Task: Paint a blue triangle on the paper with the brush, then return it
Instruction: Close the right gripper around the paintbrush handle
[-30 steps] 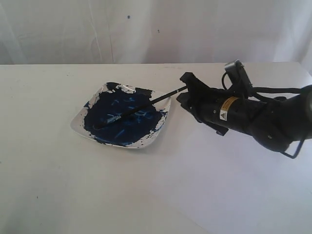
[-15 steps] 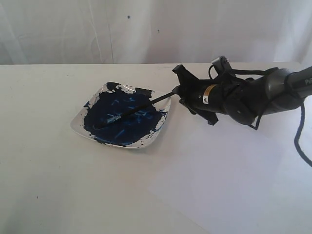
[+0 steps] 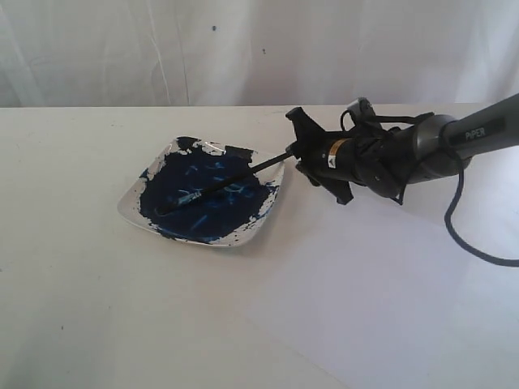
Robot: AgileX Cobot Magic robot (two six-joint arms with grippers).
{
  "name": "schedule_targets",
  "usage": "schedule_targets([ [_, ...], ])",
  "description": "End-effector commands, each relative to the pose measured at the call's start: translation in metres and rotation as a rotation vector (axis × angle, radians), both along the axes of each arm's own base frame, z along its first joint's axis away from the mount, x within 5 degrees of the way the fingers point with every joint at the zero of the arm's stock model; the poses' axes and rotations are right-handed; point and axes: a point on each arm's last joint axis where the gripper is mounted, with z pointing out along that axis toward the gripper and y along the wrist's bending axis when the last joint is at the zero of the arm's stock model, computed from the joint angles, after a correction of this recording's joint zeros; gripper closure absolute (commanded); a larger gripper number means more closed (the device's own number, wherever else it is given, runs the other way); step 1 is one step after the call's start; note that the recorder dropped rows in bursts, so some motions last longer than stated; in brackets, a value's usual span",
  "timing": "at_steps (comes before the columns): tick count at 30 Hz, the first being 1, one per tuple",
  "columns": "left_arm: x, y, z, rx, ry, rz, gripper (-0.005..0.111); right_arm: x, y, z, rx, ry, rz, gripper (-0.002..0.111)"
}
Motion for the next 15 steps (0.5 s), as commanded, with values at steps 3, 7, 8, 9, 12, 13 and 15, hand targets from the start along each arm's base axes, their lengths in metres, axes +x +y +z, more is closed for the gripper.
schedule_targets([
  [3,0.000,-0.001,-0.001,-0.010,-0.001,-0.007,0.107,0.013,0.002,-0.007,0.000,-0.010,-0.004,0.073],
  [7,0.000,-0.001,-0.001,-0.010,-0.001,-0.007,0.107,0.020,0.002,-0.012,0.003,-0.010,-0.014,0.073],
  [8,0.000,-0.001,-0.001,-0.010,-0.001,-0.007,0.107,0.021,0.002,-0.013,0.004,-0.011,-0.014,0.073],
  [9,0.000,-0.001,-0.001,-0.010,-0.001,-0.007,0.107,0.023,0.002,-0.014,0.005,-0.013,-0.017,0.073],
  [12,0.000,-0.001,-0.001,-0.010,-0.001,-0.007,0.107,0.027,-0.001,-0.017,0.018,-0.002,-0.033,0.073],
  [13,0.000,-0.001,-0.001,-0.010,-0.001,-0.007,0.107,0.027,-0.001,-0.019,0.027,0.009,-0.041,0.073],
  [15,0.000,-0.001,-0.001,-0.010,-0.001,-0.007,0.107,0.028,-0.002,-0.019,0.034,0.008,-0.045,0.073],
])
